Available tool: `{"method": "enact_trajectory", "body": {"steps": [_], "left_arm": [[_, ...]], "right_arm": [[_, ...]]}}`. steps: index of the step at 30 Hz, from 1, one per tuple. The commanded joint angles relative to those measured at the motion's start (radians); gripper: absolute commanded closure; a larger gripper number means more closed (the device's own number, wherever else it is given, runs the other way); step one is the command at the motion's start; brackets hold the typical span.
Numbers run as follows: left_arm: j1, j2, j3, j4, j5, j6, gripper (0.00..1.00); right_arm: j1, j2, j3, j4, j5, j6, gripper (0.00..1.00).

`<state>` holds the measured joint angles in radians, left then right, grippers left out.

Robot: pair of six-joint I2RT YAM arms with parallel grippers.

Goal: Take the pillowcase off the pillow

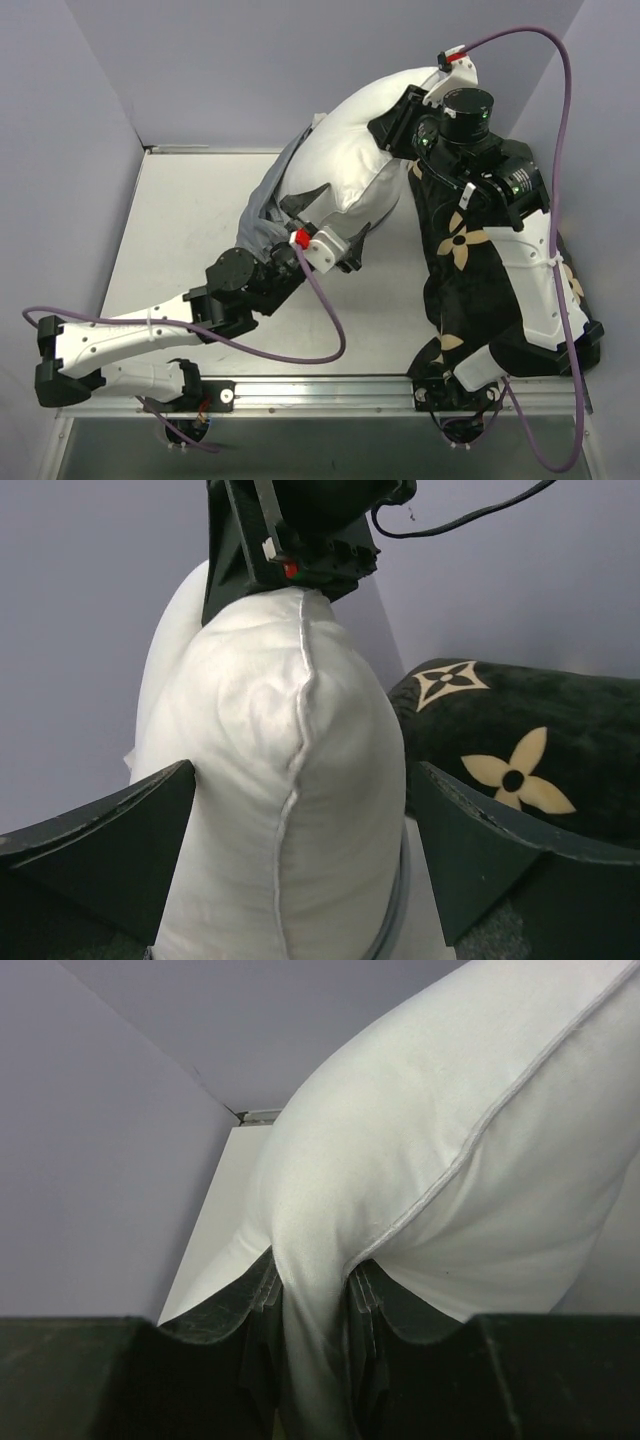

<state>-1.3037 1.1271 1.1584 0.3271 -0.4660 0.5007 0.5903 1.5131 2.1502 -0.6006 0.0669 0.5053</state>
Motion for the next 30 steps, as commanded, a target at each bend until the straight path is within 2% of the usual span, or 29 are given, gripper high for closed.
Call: {"method": "enact_trajectory", "body": {"steps": [1,5,9,15,16,17,18,19,20,23,25,26,28,29,30], "left_arm": [[-0.005,0.080,0.061,0.199,-0.065,0.174,0.03],[-0.003,0.163,0.107,0.286,-0.076,0.254,0.02],[0.026,0.241,0.161,0.386,-0.103,0.260,0.03],[0.124,0.313,0.267,0.363,-0.100,0.185,0.03],[0.136,0.322,0.280,0.354,-0.100,0.180,0.06],[0.161,0.332,0.311,0.308,-0.092,0.162,0.19],[0.176,0.330,0.323,0.270,-0.041,0.109,0.53],[0.190,0.330,0.334,0.238,-0.019,0.082,0.70],[0.210,0.329,0.362,0.195,-0.008,0.055,0.99],[0.230,0.329,0.386,0.176,0.003,-0.014,1.00],[0.239,0.332,0.412,0.171,-0.067,-0.042,1.00],[0.250,0.330,0.422,0.170,-0.101,-0.063,1.00],[0.306,0.320,0.464,0.123,-0.179,-0.198,1.00],[0.329,0.297,0.475,0.045,-0.183,-0.253,1.00],[0.357,0.287,0.483,0.006,-0.189,-0.349,1.00]], "right_arm": [[0.022,-0.007,0.051,0.125,0.021,0.018,1.00],[0.037,-0.001,0.065,0.117,0.022,0.019,1.00],[0.066,0.004,0.068,0.111,0.033,0.012,1.00],[0.126,0.004,0.057,0.107,0.071,-0.010,1.00],[0.132,0.006,0.059,0.105,0.071,-0.011,1.00],[0.140,0.006,0.059,0.104,0.076,-0.014,1.00],[0.141,0.004,0.059,0.104,0.077,-0.017,1.00],[0.143,0.006,0.060,0.104,0.079,-0.019,1.00],[0.143,0.004,0.062,0.105,0.077,-0.017,1.00],[0.141,0.012,0.066,0.105,0.083,-0.028,1.00],[0.135,0.016,0.069,0.104,0.088,-0.048,0.99],[0.128,0.019,0.077,0.104,0.091,-0.057,0.82],[0.090,0.021,0.086,0.101,0.083,-0.074,0.59],[0.069,0.016,0.089,0.098,0.070,-0.065,0.41],[0.043,0.013,0.082,0.096,0.054,-0.054,0.35]]}}
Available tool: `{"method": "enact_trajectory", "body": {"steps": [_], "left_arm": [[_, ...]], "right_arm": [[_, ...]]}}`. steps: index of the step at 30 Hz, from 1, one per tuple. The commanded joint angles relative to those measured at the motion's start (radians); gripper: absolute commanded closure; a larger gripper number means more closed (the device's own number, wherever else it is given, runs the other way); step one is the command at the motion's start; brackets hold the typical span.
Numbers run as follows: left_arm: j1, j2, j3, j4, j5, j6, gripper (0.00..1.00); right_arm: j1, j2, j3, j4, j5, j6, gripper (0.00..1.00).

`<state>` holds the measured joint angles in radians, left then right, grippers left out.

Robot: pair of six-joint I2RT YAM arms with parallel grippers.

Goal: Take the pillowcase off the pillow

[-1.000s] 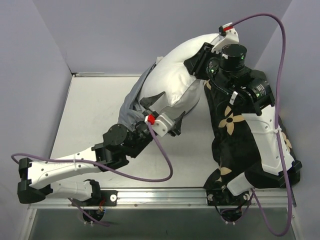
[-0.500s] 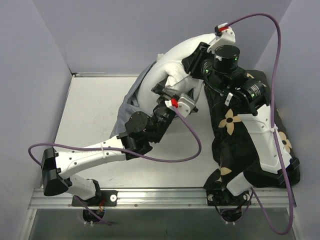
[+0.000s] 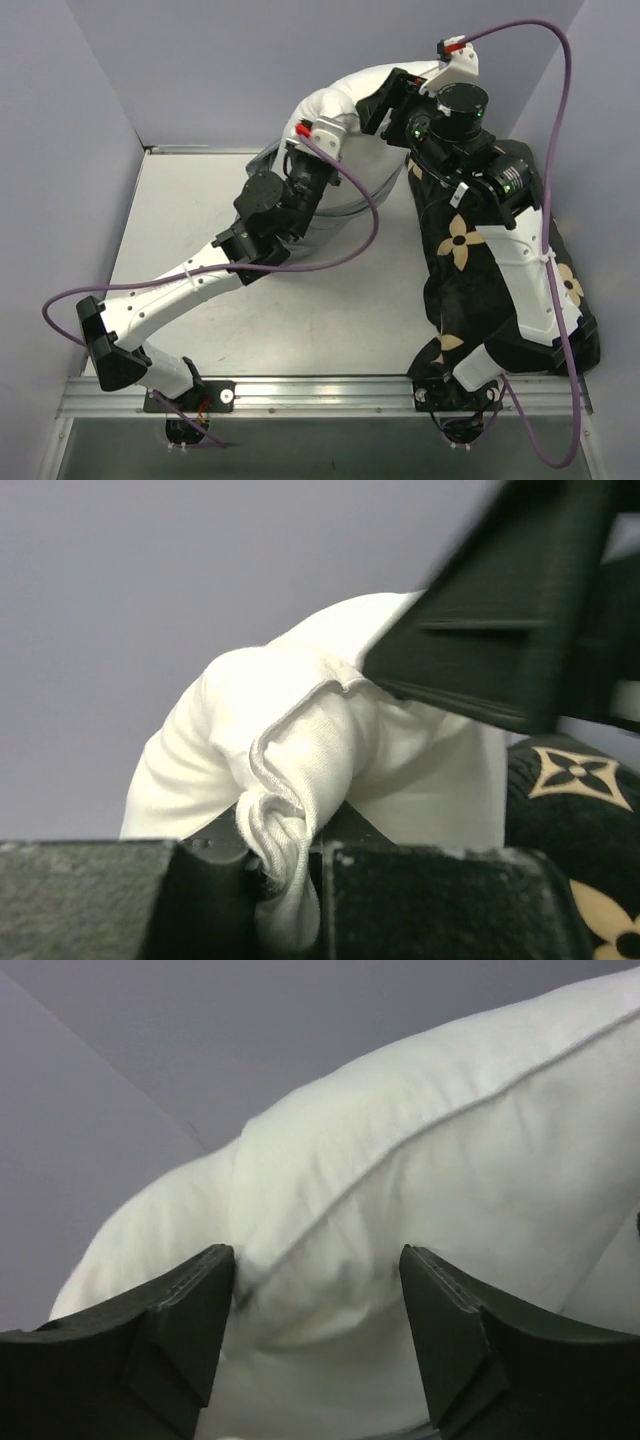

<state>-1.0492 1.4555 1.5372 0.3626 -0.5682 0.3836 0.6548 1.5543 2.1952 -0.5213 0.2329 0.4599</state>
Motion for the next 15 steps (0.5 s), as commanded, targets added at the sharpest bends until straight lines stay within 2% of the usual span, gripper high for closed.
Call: {"method": "enact_trajectory", "body": {"steps": [1,2,4,6,7,9,11,15], "left_arm": [[0.136,-0.052,0.109,-0.060,-0.094,-0.264,1.00],[0.155,-0.075,0.107,-0.114,-0.098,-0.293,1.00],[0.219,-0.101,0.103,-0.172,-0.076,-0.383,1.00],[0.279,-0.138,0.095,-0.258,0.008,-0.538,1.00],[0.344,-0.151,0.086,-0.296,0.048,-0.576,1.00],[0.394,-0.178,0.080,-0.327,0.129,-0.650,1.00],[0.449,-0.196,0.090,-0.387,0.174,-0.683,1.00],[0.502,-0.236,0.084,-0.464,0.278,-0.745,1.00]], "right_arm": [[-0.071,-0.046,0.028,0.017,-0.160,0.005,0.31],[-0.096,-0.056,0.018,0.018,-0.181,0.023,0.24],[-0.133,-0.085,-0.006,0.018,-0.213,0.023,0.17],[-0.136,-0.129,-0.053,0.020,-0.205,0.010,0.15],[-0.141,-0.151,-0.081,0.024,-0.192,0.008,0.14],[-0.162,-0.213,-0.165,0.065,-0.191,0.023,0.14],[-0.202,-0.234,-0.296,0.105,-0.268,0.045,0.15],[-0.242,-0.156,-0.393,0.231,-0.469,0.100,0.16]]}}
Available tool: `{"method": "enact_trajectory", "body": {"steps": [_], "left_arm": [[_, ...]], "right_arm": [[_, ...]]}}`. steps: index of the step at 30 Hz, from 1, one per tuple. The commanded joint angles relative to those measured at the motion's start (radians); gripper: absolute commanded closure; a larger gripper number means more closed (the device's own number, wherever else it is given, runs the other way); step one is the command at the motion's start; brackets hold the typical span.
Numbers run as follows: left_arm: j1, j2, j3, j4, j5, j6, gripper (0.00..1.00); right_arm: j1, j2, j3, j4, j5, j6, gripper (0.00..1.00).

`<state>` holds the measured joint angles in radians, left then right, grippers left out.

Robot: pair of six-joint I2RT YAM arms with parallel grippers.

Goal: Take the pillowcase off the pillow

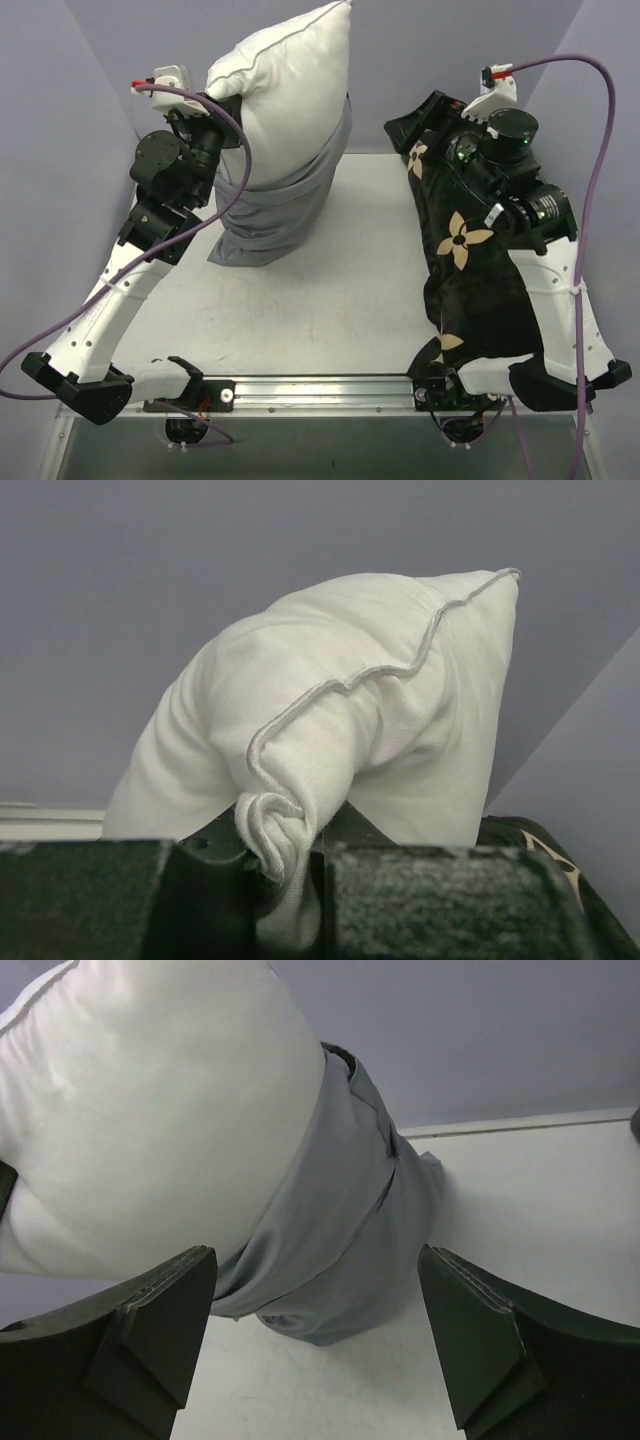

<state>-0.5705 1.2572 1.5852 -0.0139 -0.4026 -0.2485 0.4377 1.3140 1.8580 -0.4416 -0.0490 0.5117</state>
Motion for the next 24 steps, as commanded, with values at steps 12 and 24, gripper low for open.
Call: {"method": "enact_trajectory", "body": {"steps": [12,24], "left_arm": [[0.147,-0.097,0.022,-0.190,0.211,-0.183,1.00],[0.239,-0.102,0.101,-0.256,0.240,-0.244,1.00]], "right_arm": [[0.026,0.340,-0.014,0.314,-0.278,0.131,0.22],[-0.056,0.450,-0.171,0.359,-0.218,0.246,0.93]]}}
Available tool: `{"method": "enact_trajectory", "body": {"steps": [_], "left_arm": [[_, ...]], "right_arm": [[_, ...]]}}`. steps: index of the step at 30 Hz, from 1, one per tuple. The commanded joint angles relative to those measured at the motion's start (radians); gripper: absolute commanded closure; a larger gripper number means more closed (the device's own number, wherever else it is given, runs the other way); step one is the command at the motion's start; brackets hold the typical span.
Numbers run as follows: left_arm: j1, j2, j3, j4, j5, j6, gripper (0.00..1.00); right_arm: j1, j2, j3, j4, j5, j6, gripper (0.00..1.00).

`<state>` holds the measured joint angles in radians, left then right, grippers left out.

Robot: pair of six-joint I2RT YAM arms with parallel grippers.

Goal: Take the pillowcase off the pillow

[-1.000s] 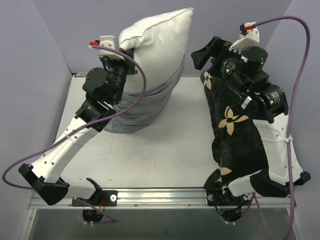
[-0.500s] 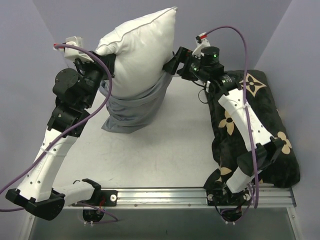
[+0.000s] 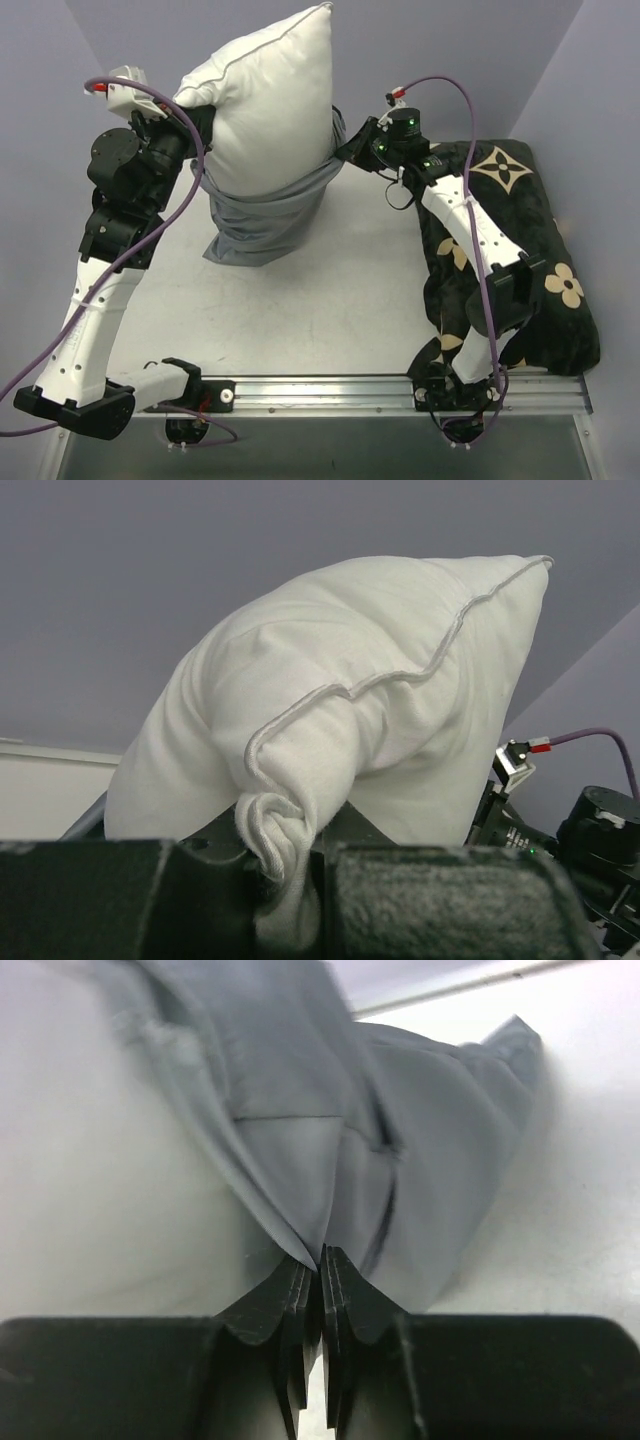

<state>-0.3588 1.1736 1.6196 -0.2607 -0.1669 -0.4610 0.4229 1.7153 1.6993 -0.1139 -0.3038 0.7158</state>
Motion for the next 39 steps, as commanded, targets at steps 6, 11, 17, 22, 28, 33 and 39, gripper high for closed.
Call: {"method": "enact_trajectory", "body": {"steps": [6,11,17,22,28,33,39], "left_arm": [[0.040,-0.040,0.088,-0.015,0.010,-0.034,1.00],[0.047,-0.038,0.129,-0.009,0.006,-0.047,1.00],[0.047,0.030,0.229,-0.014,-0.025,-0.085,1.00],[0.050,0.100,0.327,-0.090,-0.149,-0.062,1.00],[0.098,0.170,0.375,-0.196,-0.269,-0.021,1.00],[0.253,0.146,0.151,-0.190,-0.246,-0.116,1.00],[0.346,0.107,-0.136,-0.120,-0.275,-0.196,1.00]], "right_arm": [[-0.069,0.229,0.069,-0.102,0.074,0.051,0.98],[-0.073,0.400,0.151,-0.240,0.046,0.039,1.00],[-0.076,0.212,0.135,-0.266,0.109,-0.018,1.00],[-0.098,0.121,0.386,-0.442,0.134,-0.071,1.00],[-0.095,0.087,0.539,-0.526,0.111,-0.095,1.00],[-0.084,0.107,0.553,-0.533,0.085,-0.108,1.00],[-0.053,0.181,0.459,-0.527,0.063,-0.144,1.00]]}}
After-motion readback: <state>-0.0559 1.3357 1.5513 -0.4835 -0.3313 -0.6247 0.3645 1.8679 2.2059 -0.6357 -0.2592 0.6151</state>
